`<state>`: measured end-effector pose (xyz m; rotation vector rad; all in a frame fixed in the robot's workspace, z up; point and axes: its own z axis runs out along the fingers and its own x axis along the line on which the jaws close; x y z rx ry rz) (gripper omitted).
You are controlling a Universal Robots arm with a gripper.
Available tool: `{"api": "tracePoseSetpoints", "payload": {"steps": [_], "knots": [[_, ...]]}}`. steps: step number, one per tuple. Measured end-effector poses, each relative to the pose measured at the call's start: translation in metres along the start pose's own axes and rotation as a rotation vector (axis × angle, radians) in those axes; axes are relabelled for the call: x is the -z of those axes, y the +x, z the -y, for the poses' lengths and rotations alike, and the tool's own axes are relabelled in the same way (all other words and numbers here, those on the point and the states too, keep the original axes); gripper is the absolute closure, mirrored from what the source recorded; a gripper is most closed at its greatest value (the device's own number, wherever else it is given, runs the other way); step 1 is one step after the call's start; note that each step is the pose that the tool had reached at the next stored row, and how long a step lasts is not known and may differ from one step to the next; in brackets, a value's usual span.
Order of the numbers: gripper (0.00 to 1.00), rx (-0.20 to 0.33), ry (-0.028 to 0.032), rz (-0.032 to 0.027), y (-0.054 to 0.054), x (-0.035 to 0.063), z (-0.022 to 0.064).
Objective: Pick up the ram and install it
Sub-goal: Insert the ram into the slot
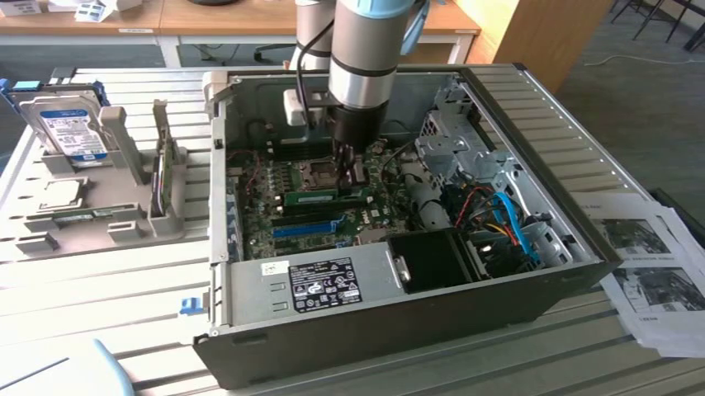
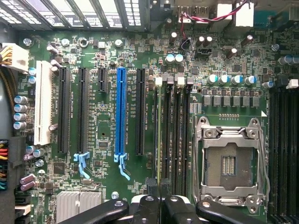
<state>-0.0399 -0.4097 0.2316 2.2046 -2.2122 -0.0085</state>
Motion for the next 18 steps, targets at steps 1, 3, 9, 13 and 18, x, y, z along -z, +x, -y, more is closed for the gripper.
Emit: {"api": "tracePoseSetpoints", "payload": {"steps": [1, 3, 9, 13, 18], "knots": [[0.89, 0.0, -0.0001, -0.0002, 0.0, 0.0007, 0.0], [0.89, 0.0, -0.0001, -0.0001, 0.0, 0.0011, 0.0], [0.89, 0.0, 0.0016, -0.0002, 0.0, 0.0011, -0.0007], [0.89, 0.0, 0.0045, -0.0003, 0.0, 0.0011, -0.0011], [0.89, 0.0, 0.0123, -0.0003, 0.0, 0.0011, -0.0018]]}}
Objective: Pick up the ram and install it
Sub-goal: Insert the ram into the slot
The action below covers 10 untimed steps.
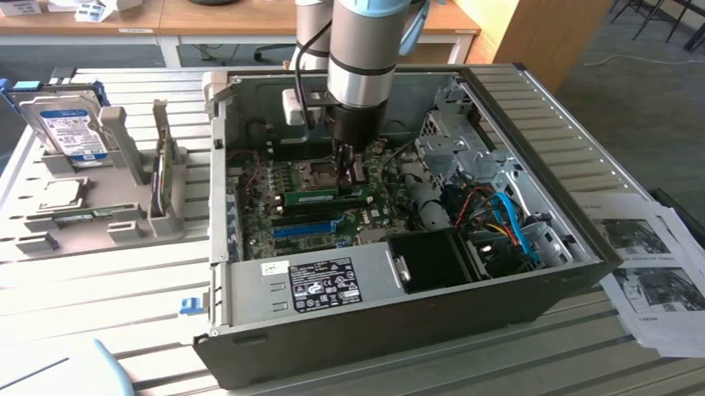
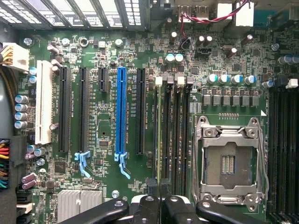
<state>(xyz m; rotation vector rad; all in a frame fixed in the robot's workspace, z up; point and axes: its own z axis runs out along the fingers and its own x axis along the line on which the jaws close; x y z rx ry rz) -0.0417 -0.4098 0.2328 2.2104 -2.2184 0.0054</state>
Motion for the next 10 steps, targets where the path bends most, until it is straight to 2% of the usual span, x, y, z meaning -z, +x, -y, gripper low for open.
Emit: {"api": "tracePoseSetpoints", "payload": {"steps": [3, 10], "knots": [[0.89, 0.0, 0.0061, 0.0001, 0.0, 0.0, -0.0003], [0.89, 0.0, 0.0127, 0.0001, 0.0, 0.0, -0.0003]]}}
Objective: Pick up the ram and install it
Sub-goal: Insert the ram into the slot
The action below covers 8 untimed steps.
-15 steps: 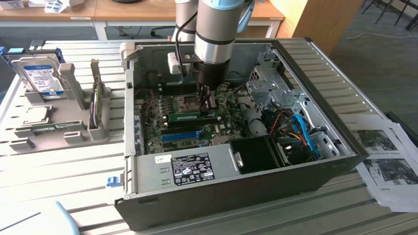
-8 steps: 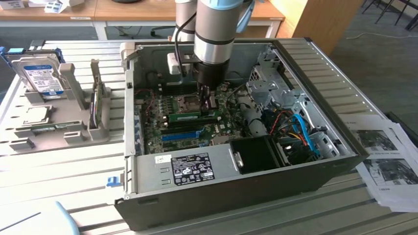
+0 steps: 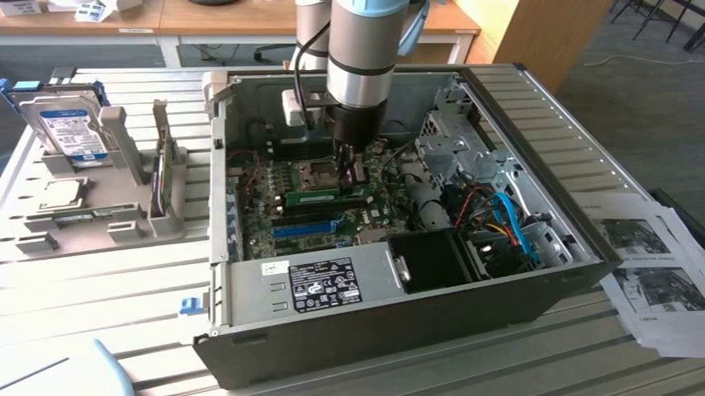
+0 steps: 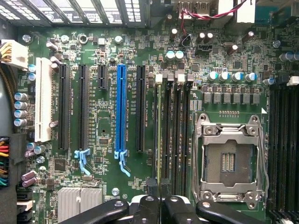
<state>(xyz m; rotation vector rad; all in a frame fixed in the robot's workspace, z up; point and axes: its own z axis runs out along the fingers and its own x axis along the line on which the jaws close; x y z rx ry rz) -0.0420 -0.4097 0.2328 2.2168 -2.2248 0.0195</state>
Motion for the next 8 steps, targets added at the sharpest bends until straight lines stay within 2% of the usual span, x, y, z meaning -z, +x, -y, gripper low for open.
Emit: {"api": "tracePoseSetpoints", "payload": {"steps": [8], "knots": [[0.89, 0.0, 0.0096, 0.0, 0.0, 0.0, -0.0002]]}}
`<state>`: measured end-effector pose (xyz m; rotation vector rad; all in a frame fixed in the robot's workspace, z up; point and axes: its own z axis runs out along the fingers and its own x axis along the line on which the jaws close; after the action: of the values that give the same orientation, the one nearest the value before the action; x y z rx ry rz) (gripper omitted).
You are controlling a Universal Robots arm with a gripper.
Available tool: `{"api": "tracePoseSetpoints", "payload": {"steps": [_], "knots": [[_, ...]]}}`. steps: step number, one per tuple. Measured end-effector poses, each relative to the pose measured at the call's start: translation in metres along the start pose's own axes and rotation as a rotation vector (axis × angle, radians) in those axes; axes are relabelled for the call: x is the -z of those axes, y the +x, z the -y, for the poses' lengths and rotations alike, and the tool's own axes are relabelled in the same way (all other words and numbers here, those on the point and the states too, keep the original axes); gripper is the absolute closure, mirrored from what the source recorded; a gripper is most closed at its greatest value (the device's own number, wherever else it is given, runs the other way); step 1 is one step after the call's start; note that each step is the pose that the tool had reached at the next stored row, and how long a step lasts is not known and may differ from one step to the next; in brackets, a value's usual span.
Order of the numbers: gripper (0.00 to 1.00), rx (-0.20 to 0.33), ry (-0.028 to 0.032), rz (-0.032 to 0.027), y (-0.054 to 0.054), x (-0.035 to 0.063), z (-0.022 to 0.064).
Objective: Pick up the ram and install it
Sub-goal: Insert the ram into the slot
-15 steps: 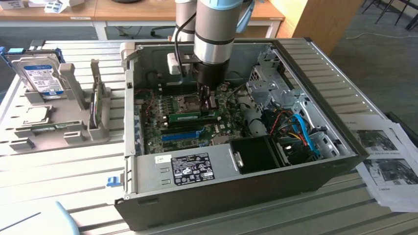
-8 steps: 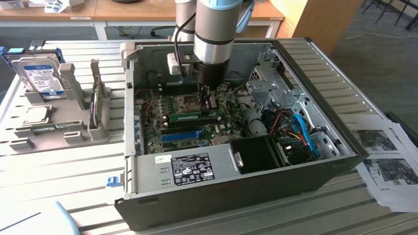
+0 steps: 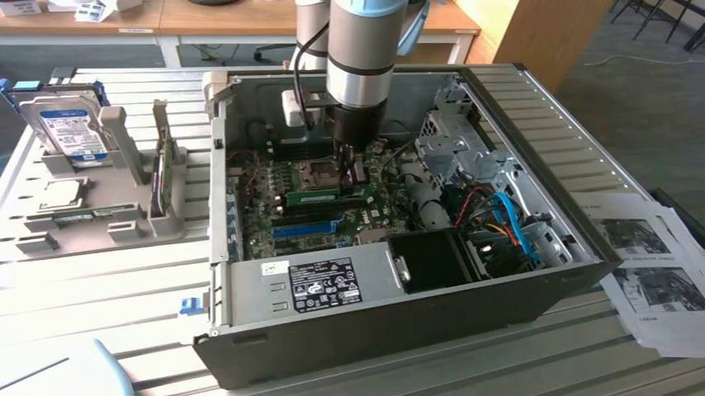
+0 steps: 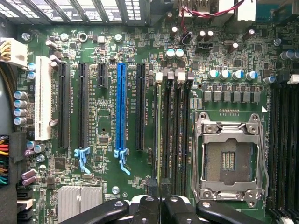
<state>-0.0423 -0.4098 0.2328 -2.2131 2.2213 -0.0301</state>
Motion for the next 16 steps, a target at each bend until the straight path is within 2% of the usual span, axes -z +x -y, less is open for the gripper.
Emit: {"api": "tracePoseSetpoints", "payload": {"steps": [9, 13, 16], "knots": [[0.89, 0.002, 0.0204, 0.0001, 0.0, 0.0002, -0.0086], [0.89, 0.003, 0.0298, 0.0002, 0.0, 0.0001, -0.0101], [0.89, 0.003, 0.0343, 0.0002, 0.0, 0.0002, -0.0104]]}}
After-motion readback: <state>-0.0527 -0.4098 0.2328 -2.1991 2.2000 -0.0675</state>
